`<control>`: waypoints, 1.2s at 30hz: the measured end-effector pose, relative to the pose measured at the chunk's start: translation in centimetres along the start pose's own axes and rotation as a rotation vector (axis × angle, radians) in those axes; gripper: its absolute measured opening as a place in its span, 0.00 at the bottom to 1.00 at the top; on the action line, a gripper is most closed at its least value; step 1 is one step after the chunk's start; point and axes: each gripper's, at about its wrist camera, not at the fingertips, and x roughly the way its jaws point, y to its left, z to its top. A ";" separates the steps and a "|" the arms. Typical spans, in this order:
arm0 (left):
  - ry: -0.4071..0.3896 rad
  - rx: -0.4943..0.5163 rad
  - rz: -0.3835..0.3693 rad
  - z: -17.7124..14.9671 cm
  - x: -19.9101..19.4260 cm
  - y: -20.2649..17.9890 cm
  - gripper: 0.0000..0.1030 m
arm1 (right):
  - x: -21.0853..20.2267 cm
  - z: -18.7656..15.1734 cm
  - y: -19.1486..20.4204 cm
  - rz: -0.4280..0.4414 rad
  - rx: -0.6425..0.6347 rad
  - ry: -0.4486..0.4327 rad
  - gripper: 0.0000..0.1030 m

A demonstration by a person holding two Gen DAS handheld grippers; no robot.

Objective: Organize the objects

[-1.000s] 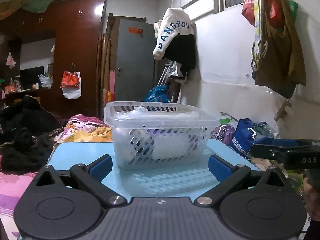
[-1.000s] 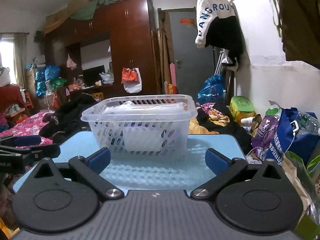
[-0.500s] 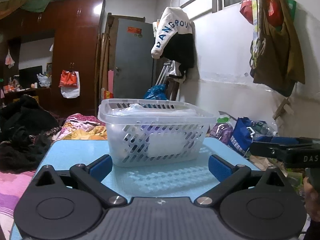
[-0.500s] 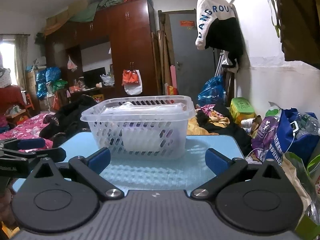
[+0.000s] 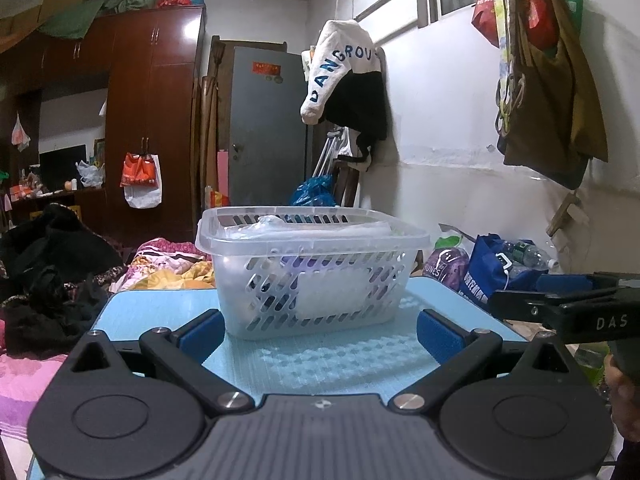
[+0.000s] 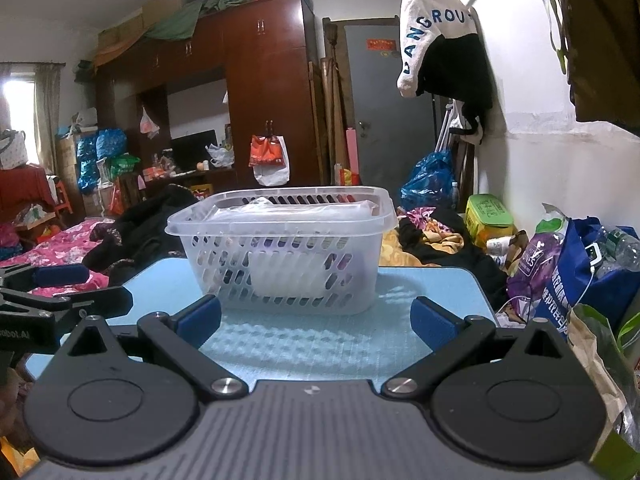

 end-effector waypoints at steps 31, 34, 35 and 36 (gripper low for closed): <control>-0.052 0.013 -0.008 0.3 -0.5 -0.2 1.00 | 0.0 -0.1 0.1 0.008 0.004 0.002 1.00; -0.052 0.015 -0.008 0.3 -0.5 -0.1 1.00 | 0.0 -0.1 0.1 0.006 0.003 0.001 1.00; -0.052 0.015 -0.008 0.2 -0.5 -0.1 1.00 | 0.0 -0.1 0.1 0.006 0.002 0.002 1.00; -0.051 0.014 -0.009 0.3 -0.5 -0.1 1.00 | 0.1 -0.1 0.1 0.006 0.002 0.002 1.00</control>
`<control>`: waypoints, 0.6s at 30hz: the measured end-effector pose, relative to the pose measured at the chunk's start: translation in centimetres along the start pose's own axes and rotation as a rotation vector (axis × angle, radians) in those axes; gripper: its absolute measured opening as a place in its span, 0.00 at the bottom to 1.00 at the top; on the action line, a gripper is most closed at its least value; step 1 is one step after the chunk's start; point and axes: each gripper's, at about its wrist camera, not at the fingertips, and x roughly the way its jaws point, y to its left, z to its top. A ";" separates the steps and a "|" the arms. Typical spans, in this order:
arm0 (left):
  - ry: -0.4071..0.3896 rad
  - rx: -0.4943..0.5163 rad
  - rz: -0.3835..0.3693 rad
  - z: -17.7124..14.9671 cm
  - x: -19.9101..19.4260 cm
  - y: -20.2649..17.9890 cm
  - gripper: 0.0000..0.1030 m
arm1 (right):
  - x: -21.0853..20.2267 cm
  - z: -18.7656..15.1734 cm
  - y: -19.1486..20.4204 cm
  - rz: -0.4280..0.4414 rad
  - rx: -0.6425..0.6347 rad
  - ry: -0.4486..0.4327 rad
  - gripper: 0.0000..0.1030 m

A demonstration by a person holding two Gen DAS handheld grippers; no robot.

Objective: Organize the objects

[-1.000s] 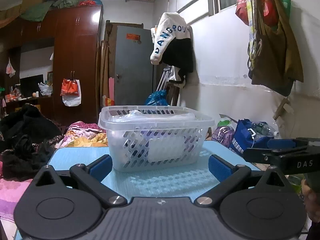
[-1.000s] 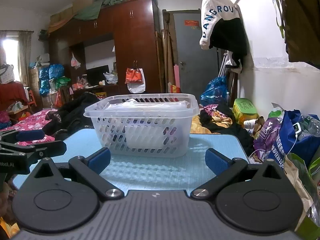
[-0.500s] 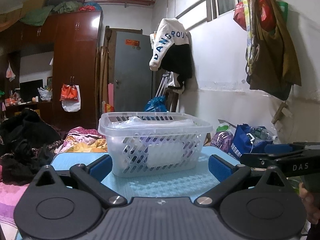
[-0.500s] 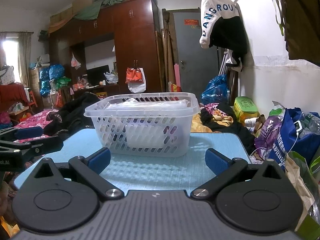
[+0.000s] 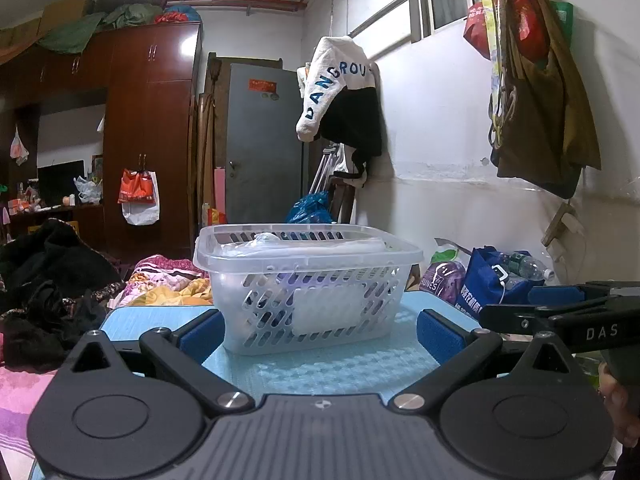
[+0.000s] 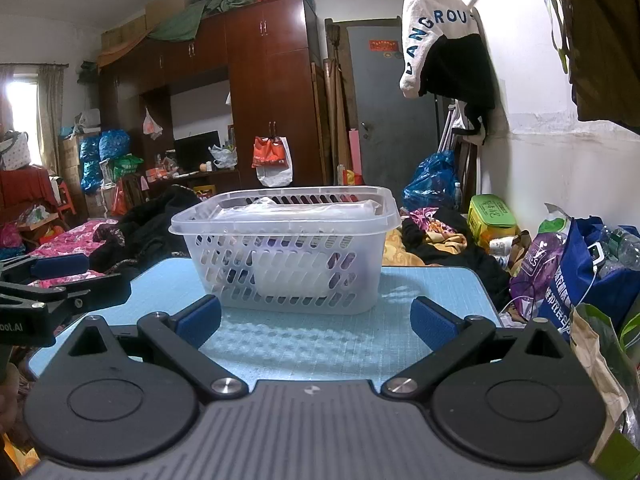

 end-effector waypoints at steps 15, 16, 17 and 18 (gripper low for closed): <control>0.003 0.003 0.003 0.0 0.2 -0.2 1.00 | 0.0 0.0 -0.1 0.000 0.000 -0.001 1.00; 0.003 0.002 0.004 -0.1 0.2 -0.1 1.00 | 0.0 0.0 -0.1 0.000 0.000 -0.001 1.00; 0.003 0.001 0.004 -0.1 0.2 -0.1 1.00 | 0.0 0.0 -0.1 0.001 0.000 0.000 1.00; 0.003 0.001 0.003 -0.1 0.3 -0.1 1.00 | 0.0 0.0 -0.1 0.001 0.000 0.000 1.00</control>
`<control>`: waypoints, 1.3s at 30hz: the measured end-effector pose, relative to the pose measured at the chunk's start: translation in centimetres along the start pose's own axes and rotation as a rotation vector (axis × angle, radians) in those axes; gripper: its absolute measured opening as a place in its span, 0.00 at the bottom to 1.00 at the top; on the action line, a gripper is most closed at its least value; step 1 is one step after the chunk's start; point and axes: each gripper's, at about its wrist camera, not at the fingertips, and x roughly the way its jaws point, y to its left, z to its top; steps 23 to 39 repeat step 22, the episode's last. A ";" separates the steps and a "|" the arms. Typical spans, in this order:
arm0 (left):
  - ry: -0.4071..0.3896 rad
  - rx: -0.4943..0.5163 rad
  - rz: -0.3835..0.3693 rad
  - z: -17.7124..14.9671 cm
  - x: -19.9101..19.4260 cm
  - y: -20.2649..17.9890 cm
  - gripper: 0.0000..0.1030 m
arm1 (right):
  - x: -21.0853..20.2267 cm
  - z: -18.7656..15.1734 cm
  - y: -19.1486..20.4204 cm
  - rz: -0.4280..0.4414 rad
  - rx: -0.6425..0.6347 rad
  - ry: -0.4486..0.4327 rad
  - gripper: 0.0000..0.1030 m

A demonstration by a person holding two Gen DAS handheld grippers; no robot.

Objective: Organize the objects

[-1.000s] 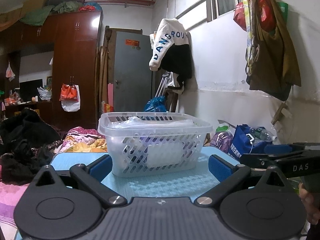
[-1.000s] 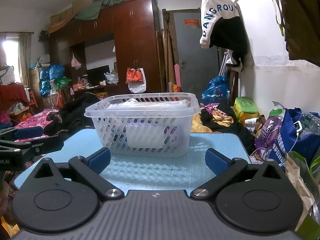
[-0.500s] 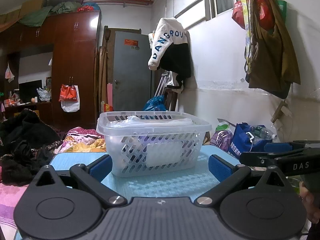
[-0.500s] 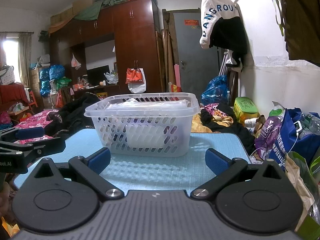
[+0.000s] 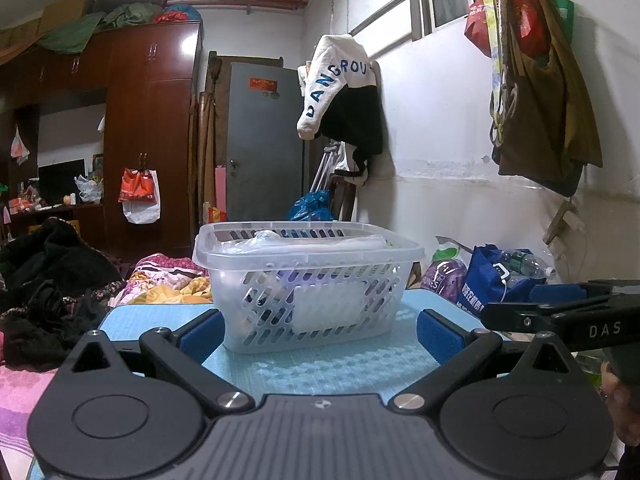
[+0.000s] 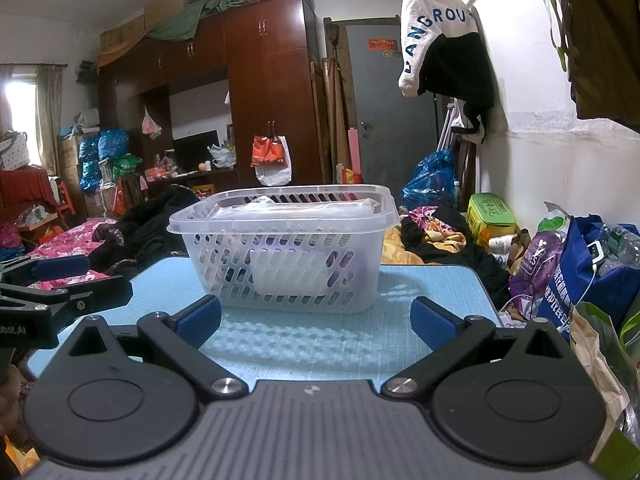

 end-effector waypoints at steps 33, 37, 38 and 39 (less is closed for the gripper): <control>0.005 0.017 -0.017 -0.3 0.3 -0.5 1.00 | 0.0 -0.2 -0.2 -0.003 -0.001 0.005 1.00; 0.005 0.017 -0.017 -0.3 0.3 -0.5 1.00 | 0.0 -0.2 -0.2 -0.003 -0.001 0.005 1.00; 0.005 0.017 -0.017 -0.3 0.3 -0.5 1.00 | 0.0 -0.2 -0.2 -0.003 -0.001 0.005 1.00; 0.005 0.017 -0.017 -0.3 0.3 -0.5 1.00 | 0.0 -0.2 -0.2 -0.003 -0.001 0.005 1.00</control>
